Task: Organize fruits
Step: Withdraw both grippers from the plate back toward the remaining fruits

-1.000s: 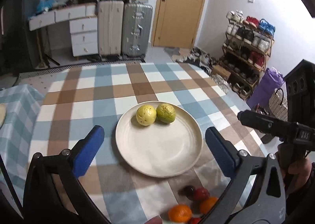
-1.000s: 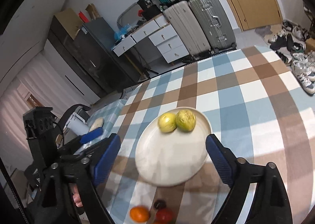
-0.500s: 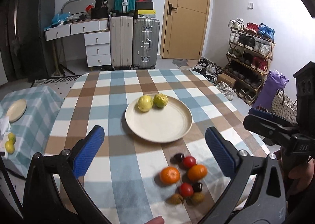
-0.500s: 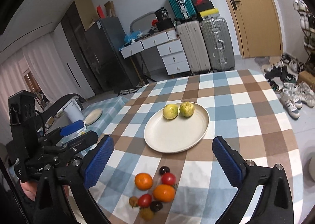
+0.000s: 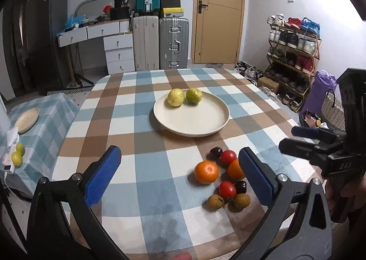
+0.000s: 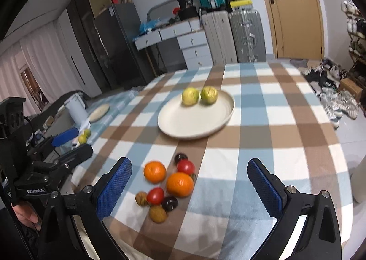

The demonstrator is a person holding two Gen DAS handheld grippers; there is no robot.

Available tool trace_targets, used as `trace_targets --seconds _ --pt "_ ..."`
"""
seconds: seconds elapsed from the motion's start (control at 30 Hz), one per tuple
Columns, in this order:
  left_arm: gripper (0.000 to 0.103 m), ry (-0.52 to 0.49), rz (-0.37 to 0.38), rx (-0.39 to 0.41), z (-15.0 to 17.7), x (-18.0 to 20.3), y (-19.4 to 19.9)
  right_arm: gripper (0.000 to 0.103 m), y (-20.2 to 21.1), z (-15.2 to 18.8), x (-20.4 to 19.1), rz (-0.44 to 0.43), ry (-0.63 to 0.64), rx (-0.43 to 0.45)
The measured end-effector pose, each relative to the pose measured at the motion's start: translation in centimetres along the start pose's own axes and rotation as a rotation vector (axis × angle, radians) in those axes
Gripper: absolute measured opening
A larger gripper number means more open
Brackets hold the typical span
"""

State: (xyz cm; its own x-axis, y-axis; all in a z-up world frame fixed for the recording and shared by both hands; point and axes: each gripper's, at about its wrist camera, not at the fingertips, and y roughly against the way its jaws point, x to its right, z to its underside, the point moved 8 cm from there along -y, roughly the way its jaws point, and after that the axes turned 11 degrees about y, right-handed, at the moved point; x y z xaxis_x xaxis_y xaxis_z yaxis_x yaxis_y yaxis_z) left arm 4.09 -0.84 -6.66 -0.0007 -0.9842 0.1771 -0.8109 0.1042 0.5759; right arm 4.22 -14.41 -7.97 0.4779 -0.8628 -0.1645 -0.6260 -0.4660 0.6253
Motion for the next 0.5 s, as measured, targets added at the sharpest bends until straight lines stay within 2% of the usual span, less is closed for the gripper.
trace_targets --seconds 0.2,0.5 --pt "0.102 0.057 0.004 -0.041 -0.3 -1.2 -1.9 0.103 -2.8 2.1 -0.5 -0.056 -0.022 -0.112" --pt "0.102 0.076 -0.008 -0.057 -0.4 -1.9 -2.6 0.103 -6.2 3.9 -0.8 -0.077 -0.038 -0.207"
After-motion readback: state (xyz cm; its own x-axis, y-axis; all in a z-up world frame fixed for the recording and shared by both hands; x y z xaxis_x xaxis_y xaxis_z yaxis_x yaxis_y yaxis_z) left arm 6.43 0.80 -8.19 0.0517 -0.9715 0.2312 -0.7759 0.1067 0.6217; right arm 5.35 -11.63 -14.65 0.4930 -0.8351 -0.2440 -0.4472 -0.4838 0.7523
